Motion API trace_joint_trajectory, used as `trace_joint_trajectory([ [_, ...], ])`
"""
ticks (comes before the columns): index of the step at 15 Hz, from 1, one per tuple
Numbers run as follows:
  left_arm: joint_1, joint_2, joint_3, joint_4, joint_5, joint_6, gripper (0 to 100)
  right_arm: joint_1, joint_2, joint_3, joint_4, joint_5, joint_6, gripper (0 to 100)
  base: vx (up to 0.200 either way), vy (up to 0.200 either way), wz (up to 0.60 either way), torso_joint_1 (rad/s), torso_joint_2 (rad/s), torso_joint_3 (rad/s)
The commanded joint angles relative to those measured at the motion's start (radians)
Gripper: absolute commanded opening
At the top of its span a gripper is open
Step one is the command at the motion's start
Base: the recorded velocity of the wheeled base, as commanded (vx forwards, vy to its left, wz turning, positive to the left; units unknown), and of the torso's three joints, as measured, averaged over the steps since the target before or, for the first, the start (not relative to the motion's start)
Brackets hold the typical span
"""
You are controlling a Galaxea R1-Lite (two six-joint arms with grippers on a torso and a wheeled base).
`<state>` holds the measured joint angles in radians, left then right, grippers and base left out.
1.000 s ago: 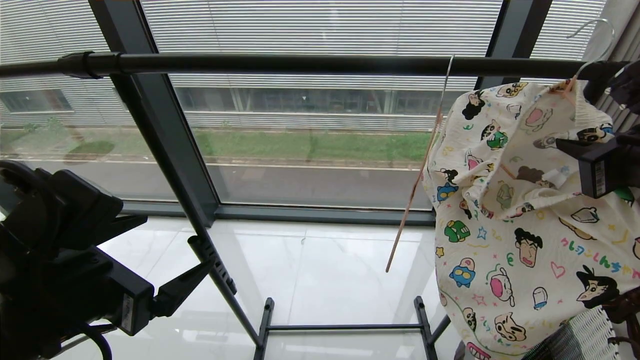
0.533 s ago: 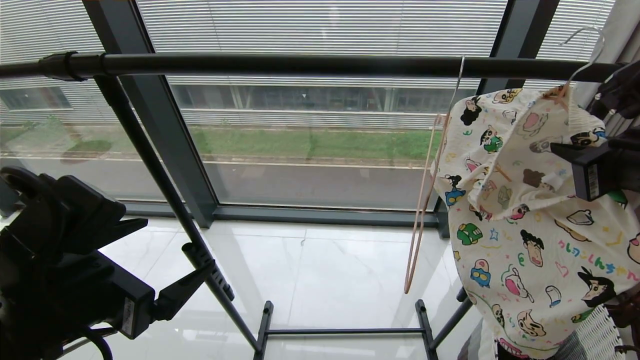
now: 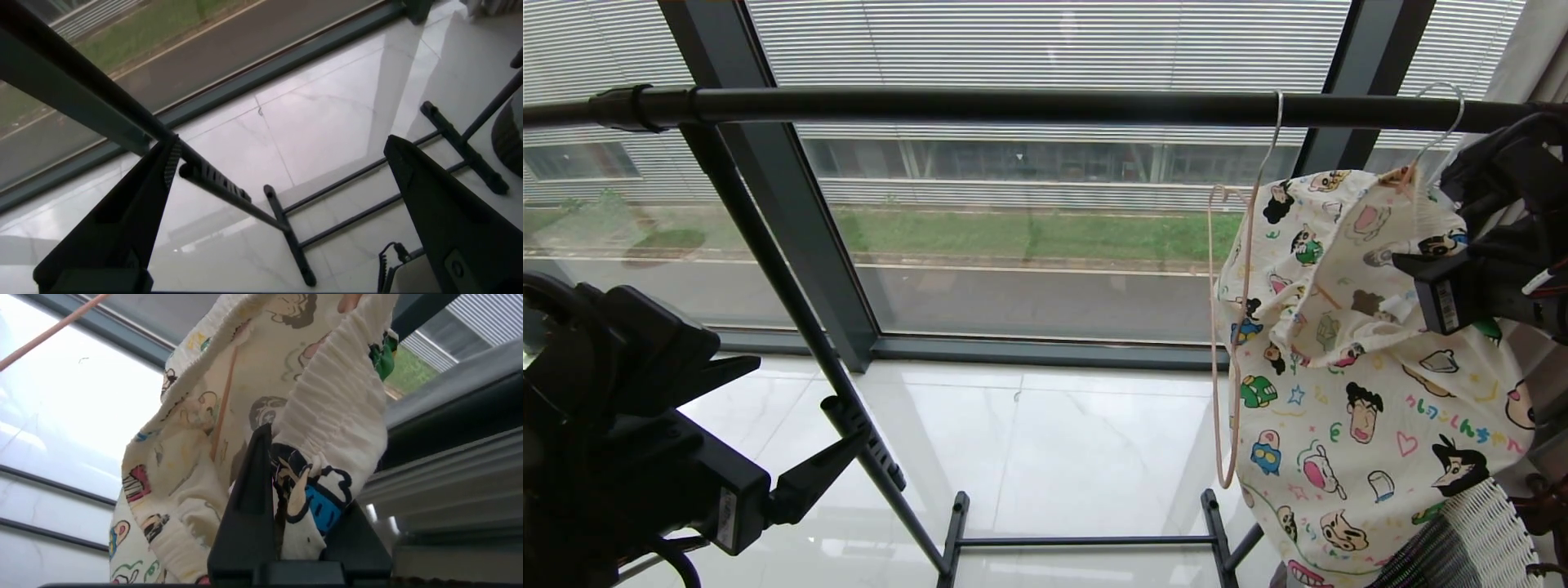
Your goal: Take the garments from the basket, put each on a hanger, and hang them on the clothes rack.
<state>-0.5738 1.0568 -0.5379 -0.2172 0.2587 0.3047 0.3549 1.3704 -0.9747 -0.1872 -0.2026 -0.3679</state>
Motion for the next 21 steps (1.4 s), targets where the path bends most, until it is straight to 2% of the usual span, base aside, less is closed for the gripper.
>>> trace_joint_trajectory([
  [1, 0.000, 0.000, 0.004, 0.001, 0.001, 0.001, 100, -0.005, 0.021, -0.004, 0.000, 0.000, 0.000, 0, 0.000, 0.000, 0.00, 0.000, 0.00, 0.000],
  [7, -0.015, -0.004, 0.013, -0.001, 0.001, -0.001, 100, -0.005, 0.019, -0.004, 0.000, 0.000, 0.001, 0, 0.000, 0.000, 0.00, 0.000, 0.00, 0.000],
  [8, -0.015, -0.006, 0.015, -0.001, 0.001, 0.001, 100, -0.005, 0.019, -0.004, 0.000, 0.000, 0.001, 100, 0.000, 0.000, 0.00, 0.000, 0.00, 0.000],
  [13, -0.014, -0.011, 0.015, -0.001, 0.001, 0.001, 100, -0.005, -0.008, -0.002, -0.001, 0.000, 0.001, 100, 0.000, 0.000, 0.00, 0.000, 0.00, 0.000],
  [16, -0.014, -0.026, 0.035, -0.001, 0.001, -0.001, 100, -0.004, -0.123, 0.011, 0.020, -0.001, 0.001, 100, 0.000, 0.000, 0.00, 0.000, 0.00, 0.000],
  [18, -0.008, -0.034, 0.045, -0.001, 0.002, -0.002, 100, -0.005, -0.205, 0.017, 0.091, -0.001, 0.001, 100, 0.000, 0.000, 0.00, 0.000, 0.00, 0.000],
  [19, 0.014, -0.035, 0.047, -0.001, 0.004, -0.006, 100, -0.007, -0.277, 0.019, 0.157, -0.001, 0.004, 100, 0.000, 0.000, 0.00, 0.000, 0.00, 0.000],
  [21, 0.058, -0.041, 0.049, -0.001, 0.004, -0.002, 100, -0.034, -0.356, 0.016, 0.210, -0.005, 0.009, 100, -0.100, 0.000, 0.00, 0.001, 0.00, -0.001],
])
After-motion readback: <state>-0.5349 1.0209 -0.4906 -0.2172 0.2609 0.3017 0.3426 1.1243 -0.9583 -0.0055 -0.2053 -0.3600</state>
